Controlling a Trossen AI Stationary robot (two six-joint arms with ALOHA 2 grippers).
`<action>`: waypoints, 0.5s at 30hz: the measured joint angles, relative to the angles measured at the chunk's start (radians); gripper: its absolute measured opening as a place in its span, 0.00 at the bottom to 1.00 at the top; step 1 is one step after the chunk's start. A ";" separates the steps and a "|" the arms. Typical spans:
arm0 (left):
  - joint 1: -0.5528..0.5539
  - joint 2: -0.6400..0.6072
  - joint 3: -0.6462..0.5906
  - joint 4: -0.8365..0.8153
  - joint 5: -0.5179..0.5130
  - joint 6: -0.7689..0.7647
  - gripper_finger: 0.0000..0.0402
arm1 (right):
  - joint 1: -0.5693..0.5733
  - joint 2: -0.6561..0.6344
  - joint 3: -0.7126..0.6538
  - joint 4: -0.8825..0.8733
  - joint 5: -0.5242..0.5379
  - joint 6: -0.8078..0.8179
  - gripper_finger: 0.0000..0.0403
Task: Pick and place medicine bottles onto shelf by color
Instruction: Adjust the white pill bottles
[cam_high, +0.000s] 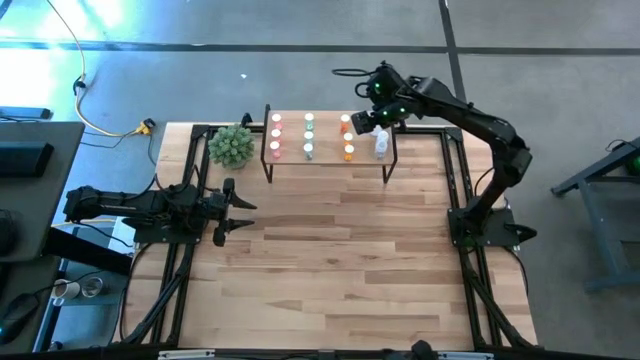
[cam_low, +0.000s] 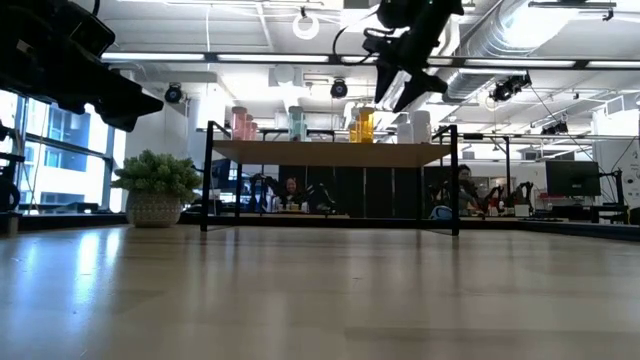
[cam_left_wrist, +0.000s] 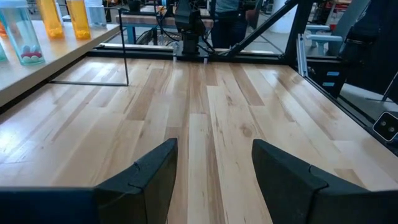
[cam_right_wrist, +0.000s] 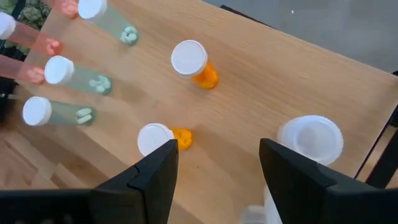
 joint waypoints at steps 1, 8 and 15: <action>0.000 0.000 0.000 0.000 0.000 0.000 0.49 | 0.000 0.005 0.000 0.000 0.000 0.010 0.54; 0.000 0.000 0.000 0.000 0.000 -0.001 0.49 | 0.000 0.037 0.000 0.000 0.000 0.014 0.54; 0.000 0.000 0.000 0.000 0.000 0.000 0.49 | -0.005 0.037 0.000 -0.006 0.009 0.036 0.54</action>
